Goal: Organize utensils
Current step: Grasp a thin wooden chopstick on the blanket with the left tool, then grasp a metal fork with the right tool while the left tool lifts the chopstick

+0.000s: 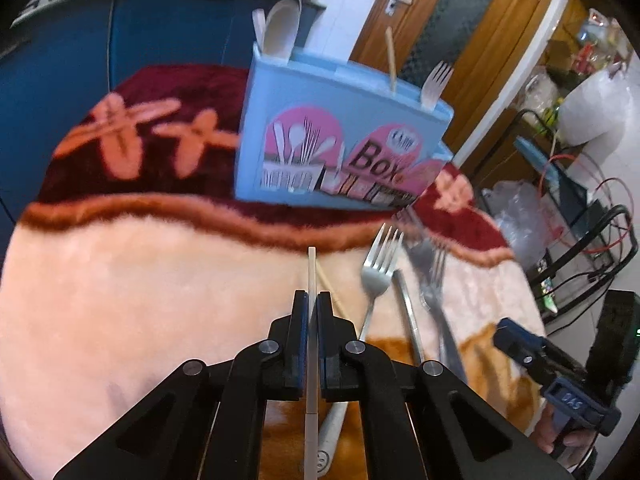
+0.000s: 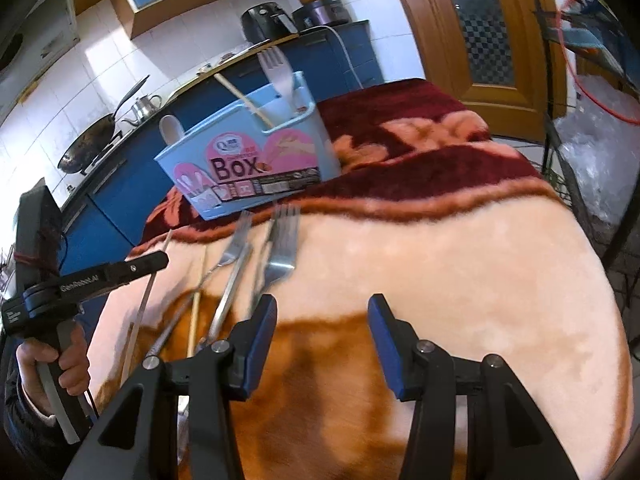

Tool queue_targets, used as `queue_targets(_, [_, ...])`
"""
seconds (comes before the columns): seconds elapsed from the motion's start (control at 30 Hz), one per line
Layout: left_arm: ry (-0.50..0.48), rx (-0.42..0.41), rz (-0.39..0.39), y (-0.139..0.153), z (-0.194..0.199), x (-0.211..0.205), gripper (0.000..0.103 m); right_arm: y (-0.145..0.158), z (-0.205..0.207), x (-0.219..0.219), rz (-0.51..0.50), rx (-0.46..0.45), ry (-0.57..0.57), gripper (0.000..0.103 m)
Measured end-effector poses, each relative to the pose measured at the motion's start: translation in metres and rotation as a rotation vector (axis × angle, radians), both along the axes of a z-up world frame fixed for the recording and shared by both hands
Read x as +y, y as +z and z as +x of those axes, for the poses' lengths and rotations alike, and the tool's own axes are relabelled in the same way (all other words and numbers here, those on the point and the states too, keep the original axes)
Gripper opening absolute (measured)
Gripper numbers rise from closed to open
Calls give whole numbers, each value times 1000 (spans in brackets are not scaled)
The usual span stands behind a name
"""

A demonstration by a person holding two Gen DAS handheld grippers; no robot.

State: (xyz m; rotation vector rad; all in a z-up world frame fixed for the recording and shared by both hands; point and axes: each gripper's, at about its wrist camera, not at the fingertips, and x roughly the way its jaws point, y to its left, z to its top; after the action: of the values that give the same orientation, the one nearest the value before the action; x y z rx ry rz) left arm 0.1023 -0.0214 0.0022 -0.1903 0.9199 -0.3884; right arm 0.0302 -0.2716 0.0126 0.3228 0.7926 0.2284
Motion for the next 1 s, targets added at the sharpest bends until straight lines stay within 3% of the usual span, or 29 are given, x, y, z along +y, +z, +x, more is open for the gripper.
queue_targets(0.2, [57, -118, -38, 27, -8, 17, 4, 16, 17, 32, -29, -30, 76, 51])
queue_targets(0.47, [128, -276, -5, 48, -20, 43, 4, 27, 48, 69, -42, -41, 160, 50])
queue_targets(1.0, [178, -329, -59, 45, -19, 77, 4, 3, 108, 93, -190, 29, 156, 45])
